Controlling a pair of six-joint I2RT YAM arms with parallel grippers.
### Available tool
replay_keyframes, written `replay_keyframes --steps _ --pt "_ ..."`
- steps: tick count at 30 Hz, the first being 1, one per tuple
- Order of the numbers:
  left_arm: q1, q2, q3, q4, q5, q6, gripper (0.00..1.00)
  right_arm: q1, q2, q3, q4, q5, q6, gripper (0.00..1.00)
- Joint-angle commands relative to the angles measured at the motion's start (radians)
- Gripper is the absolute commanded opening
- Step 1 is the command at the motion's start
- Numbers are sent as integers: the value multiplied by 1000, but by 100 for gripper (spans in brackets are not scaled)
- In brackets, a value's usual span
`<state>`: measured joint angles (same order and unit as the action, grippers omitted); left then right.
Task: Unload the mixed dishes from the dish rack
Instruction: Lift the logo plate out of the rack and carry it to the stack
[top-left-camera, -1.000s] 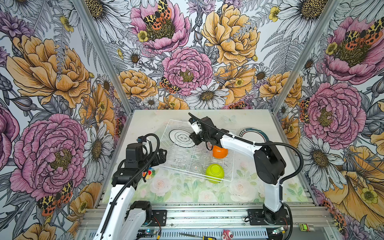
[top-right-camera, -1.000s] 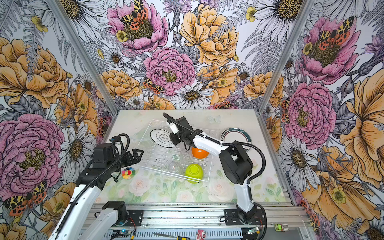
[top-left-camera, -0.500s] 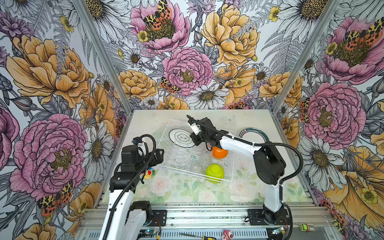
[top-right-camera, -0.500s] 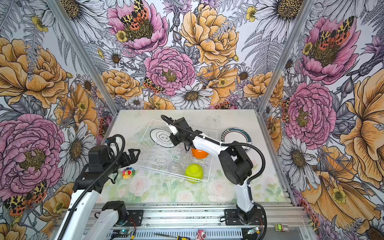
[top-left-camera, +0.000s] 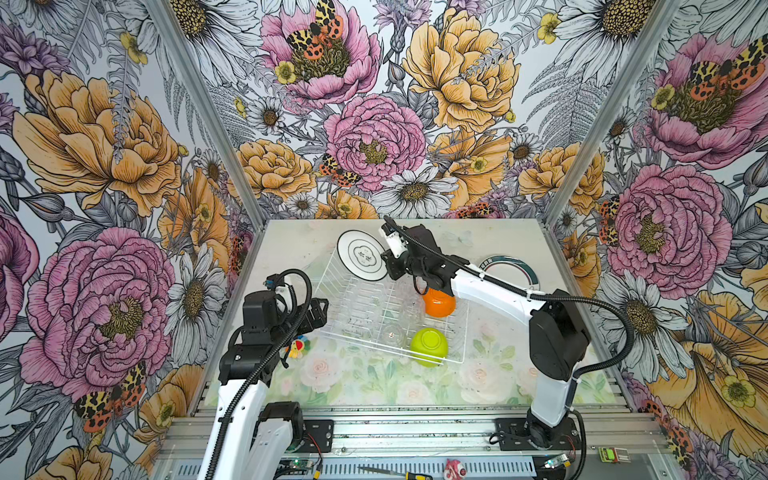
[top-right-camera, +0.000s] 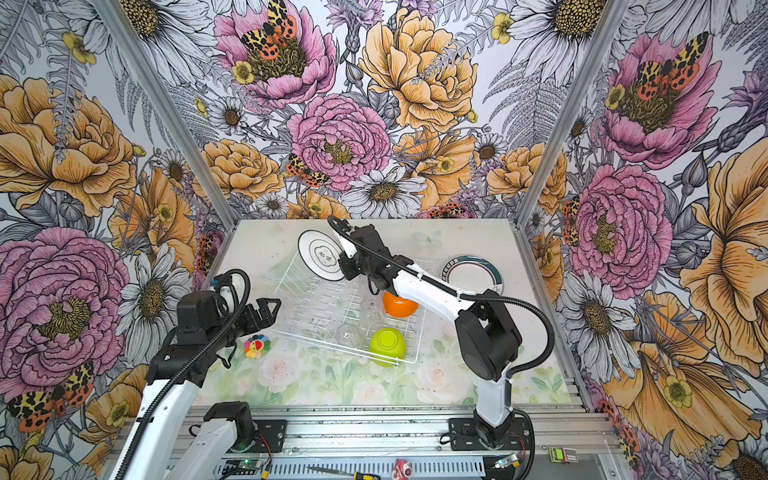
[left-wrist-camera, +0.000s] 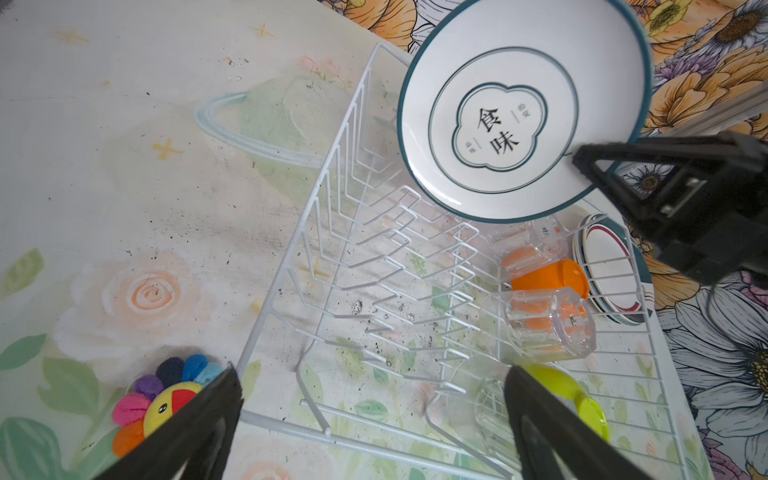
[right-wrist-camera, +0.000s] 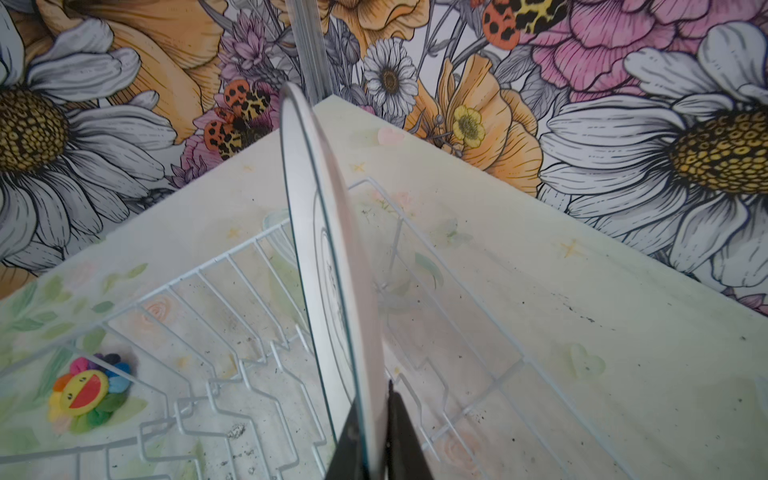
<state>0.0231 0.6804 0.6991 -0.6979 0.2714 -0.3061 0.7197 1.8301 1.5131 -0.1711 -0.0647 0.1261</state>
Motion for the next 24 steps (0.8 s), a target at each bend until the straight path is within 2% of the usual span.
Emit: replay_keyframes --steps 1,6,11,17,24 --pt "10 -7 -12 31 21 1 99 -1 -104 -12 72 4 77 0" --pt "8 -3 -13 31 17 0 99 -31 -227 -121 137 44 162 0" --pt "8 1 -14 29 16 0 99 -116 -384 -292 222 73 317 0" --pt "5 7 -15 31 18 -1 99 -262 -572 -489 222 119 436 0" --pt "4 24 -15 31 20 -2 99 -487 -788 -731 219 137 625 0"
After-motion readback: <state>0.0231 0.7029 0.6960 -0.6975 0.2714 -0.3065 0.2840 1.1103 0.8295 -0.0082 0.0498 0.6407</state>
